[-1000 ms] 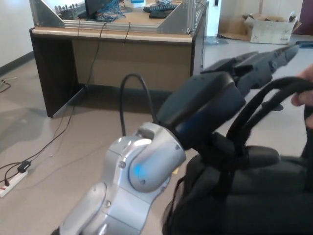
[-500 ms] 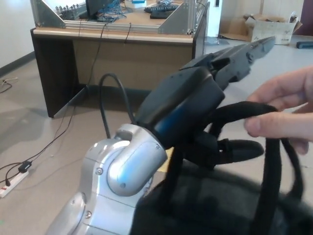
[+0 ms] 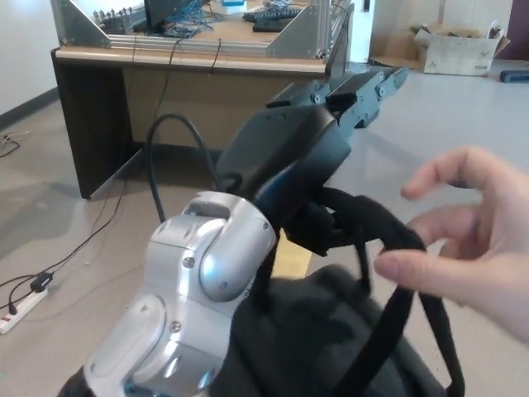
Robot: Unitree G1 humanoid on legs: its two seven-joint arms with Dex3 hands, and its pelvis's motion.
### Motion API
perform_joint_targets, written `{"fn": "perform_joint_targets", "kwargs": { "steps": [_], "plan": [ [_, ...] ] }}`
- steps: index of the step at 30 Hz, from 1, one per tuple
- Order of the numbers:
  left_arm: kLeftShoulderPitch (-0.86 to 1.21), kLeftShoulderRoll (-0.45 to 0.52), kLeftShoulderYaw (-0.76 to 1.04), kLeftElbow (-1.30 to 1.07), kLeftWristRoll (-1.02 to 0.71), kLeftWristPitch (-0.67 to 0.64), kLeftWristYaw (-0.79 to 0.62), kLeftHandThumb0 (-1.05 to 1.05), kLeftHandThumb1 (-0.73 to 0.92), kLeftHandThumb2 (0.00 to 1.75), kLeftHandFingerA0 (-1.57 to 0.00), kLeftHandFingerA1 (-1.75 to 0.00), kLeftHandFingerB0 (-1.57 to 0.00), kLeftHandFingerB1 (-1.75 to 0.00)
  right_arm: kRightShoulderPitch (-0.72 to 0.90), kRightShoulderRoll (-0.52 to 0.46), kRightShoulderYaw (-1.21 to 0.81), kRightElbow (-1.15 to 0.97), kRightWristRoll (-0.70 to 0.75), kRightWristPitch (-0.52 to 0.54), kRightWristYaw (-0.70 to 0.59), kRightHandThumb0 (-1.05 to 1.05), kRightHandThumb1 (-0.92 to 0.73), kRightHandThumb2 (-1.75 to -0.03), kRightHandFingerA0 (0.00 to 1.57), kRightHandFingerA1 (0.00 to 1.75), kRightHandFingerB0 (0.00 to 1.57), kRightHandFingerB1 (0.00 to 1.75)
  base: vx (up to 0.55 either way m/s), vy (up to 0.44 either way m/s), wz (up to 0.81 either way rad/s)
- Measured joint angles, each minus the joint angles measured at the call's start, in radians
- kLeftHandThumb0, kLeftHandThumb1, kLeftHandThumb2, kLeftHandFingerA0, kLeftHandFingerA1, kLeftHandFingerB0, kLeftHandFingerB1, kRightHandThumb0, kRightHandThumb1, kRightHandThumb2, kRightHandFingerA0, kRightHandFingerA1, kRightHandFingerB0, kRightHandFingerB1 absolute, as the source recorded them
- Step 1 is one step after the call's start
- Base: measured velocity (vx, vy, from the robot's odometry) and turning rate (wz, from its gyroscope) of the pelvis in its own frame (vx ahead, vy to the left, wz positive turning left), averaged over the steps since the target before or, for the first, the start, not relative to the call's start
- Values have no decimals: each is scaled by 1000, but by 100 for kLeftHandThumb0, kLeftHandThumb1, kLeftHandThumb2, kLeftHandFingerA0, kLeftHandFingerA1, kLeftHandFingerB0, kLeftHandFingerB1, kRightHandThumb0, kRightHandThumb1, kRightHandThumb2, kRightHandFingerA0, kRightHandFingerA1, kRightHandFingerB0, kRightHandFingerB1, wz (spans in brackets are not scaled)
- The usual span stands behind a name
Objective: A person hands over a black lunchbag to the robot and the robot uses its left hand to grab the strips of the lunchbag, the gives it back to the person.
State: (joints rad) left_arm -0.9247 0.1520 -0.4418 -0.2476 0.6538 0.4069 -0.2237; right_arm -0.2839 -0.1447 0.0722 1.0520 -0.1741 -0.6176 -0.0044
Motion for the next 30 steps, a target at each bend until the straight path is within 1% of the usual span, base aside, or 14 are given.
{"fn": "perform_joint_targets", "kwargs": {
  "steps": [1,2,3,4,5,6,10,11,12,17,18,22,25,30],
  "plan": [
    [0,-7,-3,21,0,-10,16,-25,58,57,-78,-163,-68,-155,0,0,0,0,0,0,0,-50,-53,-92,46,60,37,54,0,0,0],
    [0,-9,-5,29,0,-14,21,-20,63,55,-77,-175,-65,-170,0,1,0,-1,0,0,0,-49,-53,-92,47,60,38,55,0,0,0],
    [0,-24,-9,60,0,-27,43,-19,65,55,-78,-175,-60,-175,1,1,1,-1,0,0,0,-49,-53,-92,46,60,38,55,0,0,0],
    [0,-29,-10,69,0,-31,50,-19,65,55,-78,-175,-60,-175,1,1,1,-1,0,0,0,-49,-53,-92,46,60,38,55,0,0,0],
    [0,-37,-11,87,-1,-40,62,-18,65,58,-83,-175,-61,-168,1,2,2,-2,0,0,0,-50,-53,-92,44,59,38,55,0,0,0],
    [0,-48,-12,111,-1,-51,80,-17,65,57,-82,-175,-57,-175,1,3,2,-2,0,0,0,-50,-54,-92,44,59,38,54,0,0,0],
    [0,-78,-12,177,-2,-81,128,-17,65,57,-82,-175,-59,-175,1,3,3,-2,0,0,0,-52,-54,-92,44,58,39,54,0,0,0],
    [0,-85,-11,198,-2,-91,145,-23,68,57,-80,-175,-58,-175,1,3,3,-2,0,0,0,-51,-71,-61,49,45,48,42,0,0,0],
    [0,-90,-11,214,-2,-98,158,-23,69,57,-79,-175,-58,-175,1,3,3,-2,0,0,0,-52,-54,-92,46,59,40,55,0,0,0],
    [0,-112,2,279,-3,-137,220,-14,66,56,-81,-175,-59,-175,1,4,3,-2,0,0,1,-51,-54,-92,45,59,41,55,0,0,0],
    [0,-115,7,293,-4,-148,236,-13,65,56,-80,-175,-61,-175,1,4,3,-2,0,0,2,-50,-70,-61,51,46,50,44,0,0,0],
    [0,-117,29,325,-6,-183,281,-17,65,57,-84,-175,-65,-175,1,3,3,-2,0,0,2,-56,-71,-61,55,49,50,43,0,0,0],
    [0,-114,54,340,-8,-211,316,-14,64,57,-85,-175,-64,-173,2,3,3,-2,0,0,2,-57,-70,-61,56,49,52,43,0,0,0],
    [1,-96,114,348,-8,-257,376,-19,68,58,-86,-175,-65,-175,3,3,3,-2,0,0,2,-52,-70,-61,55,48,52,44,0,0,0]
  ]
}}
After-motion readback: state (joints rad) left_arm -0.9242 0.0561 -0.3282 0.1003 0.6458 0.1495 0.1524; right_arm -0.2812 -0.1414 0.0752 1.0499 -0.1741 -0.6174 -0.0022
